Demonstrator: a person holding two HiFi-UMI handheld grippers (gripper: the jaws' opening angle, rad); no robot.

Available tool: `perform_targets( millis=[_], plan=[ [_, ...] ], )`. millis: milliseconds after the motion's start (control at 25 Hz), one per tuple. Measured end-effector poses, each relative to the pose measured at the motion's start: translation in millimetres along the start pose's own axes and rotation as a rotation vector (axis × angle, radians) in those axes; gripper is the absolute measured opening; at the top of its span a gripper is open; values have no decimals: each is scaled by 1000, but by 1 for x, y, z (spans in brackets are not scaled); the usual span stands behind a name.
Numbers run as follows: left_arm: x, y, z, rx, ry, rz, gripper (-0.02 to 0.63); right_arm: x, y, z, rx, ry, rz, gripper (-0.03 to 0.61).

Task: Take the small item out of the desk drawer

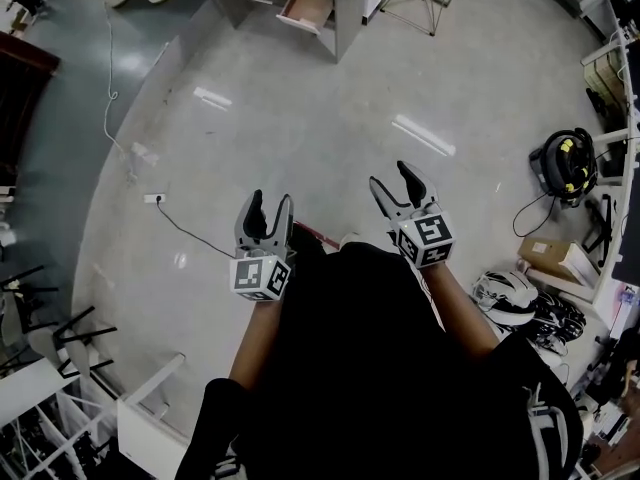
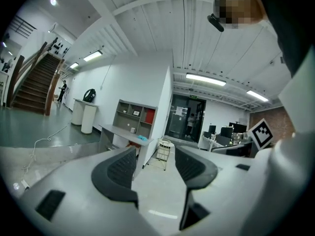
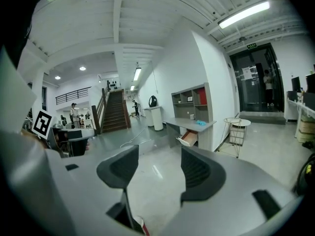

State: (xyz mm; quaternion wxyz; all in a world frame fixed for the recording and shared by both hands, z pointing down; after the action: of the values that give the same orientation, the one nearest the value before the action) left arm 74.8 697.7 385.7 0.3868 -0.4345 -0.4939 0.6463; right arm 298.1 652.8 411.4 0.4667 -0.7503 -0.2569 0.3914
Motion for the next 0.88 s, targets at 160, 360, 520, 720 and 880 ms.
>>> perform_targets(
  millis=[160,360,520,720,880],
  plan=[
    [-7,-5,2,17,-12,16,227,-12,-2,-1,-9,17,13,256],
    [-22,-4,21,20,-18,16,227,-40,3,1,-1,25,30,256],
    [-49,-6,46,36,-27,17,227,-71,10,-3,-2,9,45,256],
    [-101,2,88,61,-49,29,227,-125,26,-11,-3,-15,77,256],
    [-148,21,138,67,-51,25,227,-185,51,-11,11,-10,102,256]
  ],
)
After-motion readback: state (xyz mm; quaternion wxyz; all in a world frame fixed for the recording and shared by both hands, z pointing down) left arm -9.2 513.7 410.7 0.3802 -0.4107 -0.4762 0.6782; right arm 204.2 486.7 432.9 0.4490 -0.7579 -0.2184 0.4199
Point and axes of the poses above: the fingertips, and each gripper's own axes: x backward along the fingers, z to its left, y out of its top, the point moved 1 cm from there along x, backward along the fingers, and after that the axes turned 6 degrees about -x, right-handed, at the moved point
